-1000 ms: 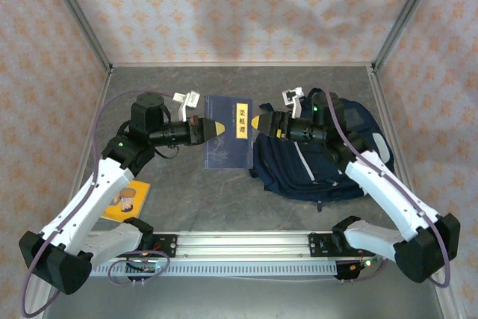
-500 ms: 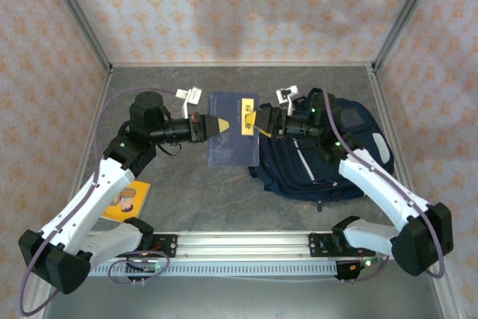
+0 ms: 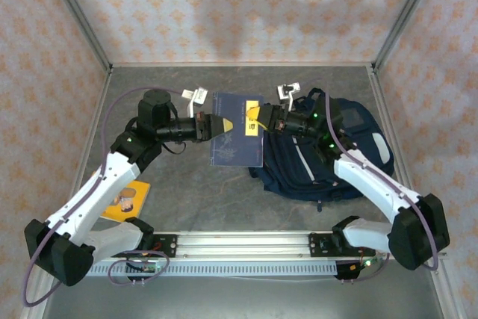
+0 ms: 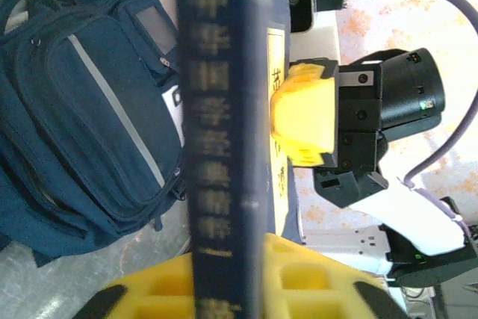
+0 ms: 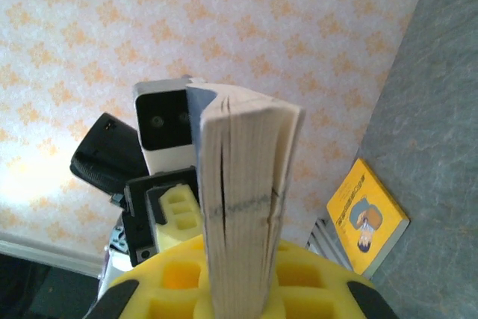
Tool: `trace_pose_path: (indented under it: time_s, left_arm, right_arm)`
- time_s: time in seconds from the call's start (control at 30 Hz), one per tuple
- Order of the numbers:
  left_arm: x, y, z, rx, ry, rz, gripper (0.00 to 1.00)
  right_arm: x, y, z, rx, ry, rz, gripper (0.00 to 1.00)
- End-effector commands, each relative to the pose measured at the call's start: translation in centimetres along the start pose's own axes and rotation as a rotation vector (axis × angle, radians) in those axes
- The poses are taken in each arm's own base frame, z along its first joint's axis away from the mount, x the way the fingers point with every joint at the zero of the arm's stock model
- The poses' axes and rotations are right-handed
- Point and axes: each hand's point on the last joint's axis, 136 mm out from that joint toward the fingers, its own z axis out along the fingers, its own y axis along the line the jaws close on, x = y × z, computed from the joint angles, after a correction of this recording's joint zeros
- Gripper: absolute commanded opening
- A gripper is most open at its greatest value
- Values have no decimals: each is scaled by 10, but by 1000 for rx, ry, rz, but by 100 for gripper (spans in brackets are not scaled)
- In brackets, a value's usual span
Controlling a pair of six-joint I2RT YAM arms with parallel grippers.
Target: Pack the student bag
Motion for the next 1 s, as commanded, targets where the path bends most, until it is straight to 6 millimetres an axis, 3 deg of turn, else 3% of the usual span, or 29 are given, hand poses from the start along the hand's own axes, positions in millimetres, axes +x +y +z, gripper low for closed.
trace_pose_path:
  time_s: [0.0,0.1,0.2,0.3,0.47,0.73,0.97]
  left_arm:
    - [-19,0,-4,-51,-80,-14,48]
    - [-39,7,-8,-65,-211,-118,67]
    - [-55,19,-17,-90,-362,-210,74]
    - [-63,36,-24,-97,-491,-276,80]
    - [-61,40,-5,-25,-513,-307,81]
    - [-66,31,18,58,-531,-302,81]
    - [-72,45,40,49,-511,-344,82]
  right_arm:
    - [-29,4,-17,69,-224,-70,0]
    - [-61,-10,-43,147,-490,-13,0]
    - [-82,-26,-65,210,-678,65,0]
    - [-95,-29,-79,200,-808,138,0]
    - [-107,-26,-78,158,-864,201,0]
    - [-108,-27,-69,131,-871,242,0]
    - [-107,-24,-66,96,-877,271,0]
